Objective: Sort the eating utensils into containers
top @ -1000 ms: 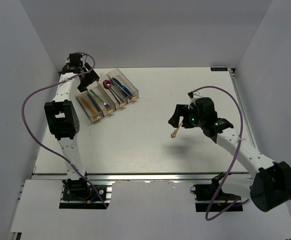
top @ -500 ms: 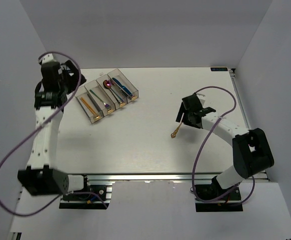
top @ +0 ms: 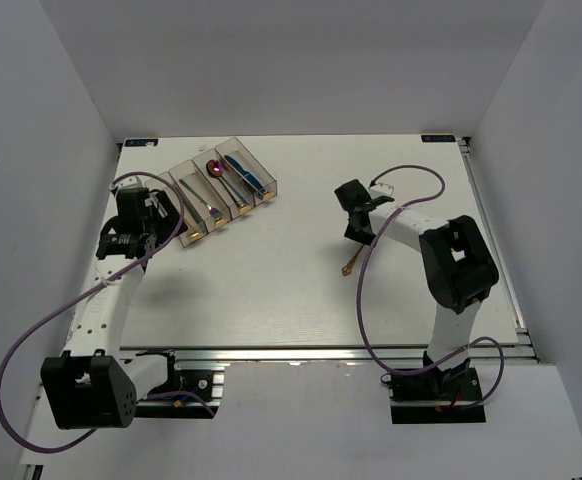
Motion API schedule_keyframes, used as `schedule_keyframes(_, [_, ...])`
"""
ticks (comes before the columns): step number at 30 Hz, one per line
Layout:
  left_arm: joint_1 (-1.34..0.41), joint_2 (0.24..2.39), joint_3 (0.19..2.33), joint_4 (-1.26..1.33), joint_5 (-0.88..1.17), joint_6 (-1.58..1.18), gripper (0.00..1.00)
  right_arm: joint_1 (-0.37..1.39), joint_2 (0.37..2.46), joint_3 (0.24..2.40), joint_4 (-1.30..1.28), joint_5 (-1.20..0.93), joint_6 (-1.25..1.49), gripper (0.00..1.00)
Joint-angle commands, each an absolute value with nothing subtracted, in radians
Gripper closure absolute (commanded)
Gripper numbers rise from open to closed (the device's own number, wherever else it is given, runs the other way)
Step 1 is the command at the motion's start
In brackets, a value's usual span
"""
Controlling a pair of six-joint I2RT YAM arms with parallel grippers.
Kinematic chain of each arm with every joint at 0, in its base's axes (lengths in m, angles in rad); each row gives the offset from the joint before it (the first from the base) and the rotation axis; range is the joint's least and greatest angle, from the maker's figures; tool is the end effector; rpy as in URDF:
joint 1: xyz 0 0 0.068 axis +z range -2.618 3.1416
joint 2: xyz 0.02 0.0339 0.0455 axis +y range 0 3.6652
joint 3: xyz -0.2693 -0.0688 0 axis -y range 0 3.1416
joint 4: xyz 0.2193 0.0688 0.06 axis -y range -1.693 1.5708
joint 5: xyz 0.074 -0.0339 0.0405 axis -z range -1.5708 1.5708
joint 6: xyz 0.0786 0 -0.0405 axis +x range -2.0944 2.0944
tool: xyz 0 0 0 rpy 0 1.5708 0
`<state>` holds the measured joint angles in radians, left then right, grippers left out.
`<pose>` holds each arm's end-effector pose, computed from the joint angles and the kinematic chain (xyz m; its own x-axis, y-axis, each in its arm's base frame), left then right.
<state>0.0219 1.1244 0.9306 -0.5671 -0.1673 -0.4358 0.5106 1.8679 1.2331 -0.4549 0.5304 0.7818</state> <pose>0.2399 0.0183 0.2686 -0.5650 -0.4287 -0.7050 -0.4199 0.8849 -0.2016 0.3480 0.1494 0.1636 -0.7020 0.3034 -0.6443 0.3907 0.9205 0.0078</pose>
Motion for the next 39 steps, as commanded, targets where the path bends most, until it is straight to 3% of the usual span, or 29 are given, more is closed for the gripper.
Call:
schedule_keyframes(1, [0.015,1.077,0.939,-0.519,-0.155,-0.417,0.02,0.511,1.913,1.273,-0.503,0.565,0.841,0.54])
schedule_keyframes(8, [0.015,1.075,0.933,-0.515,-0.137,-0.416,0.02,0.511,1.913,1.192,-0.451,0.532,0.868,0.57])
schedule_keyframes(10, [0.014,1.075,0.933,-0.515,-0.137,-0.416,0.02,0.511,1.920,1.171,-0.439,0.515,0.880,0.70])
schedule_keyframes(15, [0.015,1.071,0.931,-0.515,-0.138,-0.414,0.02,0.511,1.928,1.143,-0.446,0.502,0.891,0.84])
schedule_keyframes(17, [0.014,1.075,0.931,-0.515,-0.124,-0.416,0.02,0.511,1.911,1.131,-0.445,0.502,0.878,1.00])
schedule_keyframes(21, [0.014,1.084,0.913,-0.493,-0.008,-0.428,0.02,0.514,1.835,1.076,-0.352,0.390,0.751,1.00])
schedule_keyframes(24, [0.014,1.104,0.862,-0.421,0.236,-0.468,0.02,0.522,1.674,0.959,-0.139,0.173,0.568,1.00])
schedule_keyframes(28, [-0.046,1.101,0.725,-0.165,0.501,-0.674,0.02,0.554,1.534,0.865,-0.011,0.077,0.467,1.00])
schedule_keyframes(35, [-0.340,1.109,0.660,0.191,0.377,-0.822,0.02,0.652,1.430,0.917,-0.058,0.012,0.396,1.00])
schedule_keyframes(39, [-0.376,1.196,0.696,0.213,0.353,-0.811,0.02,0.718,1.404,0.995,-0.139,0.009,0.396,1.00])
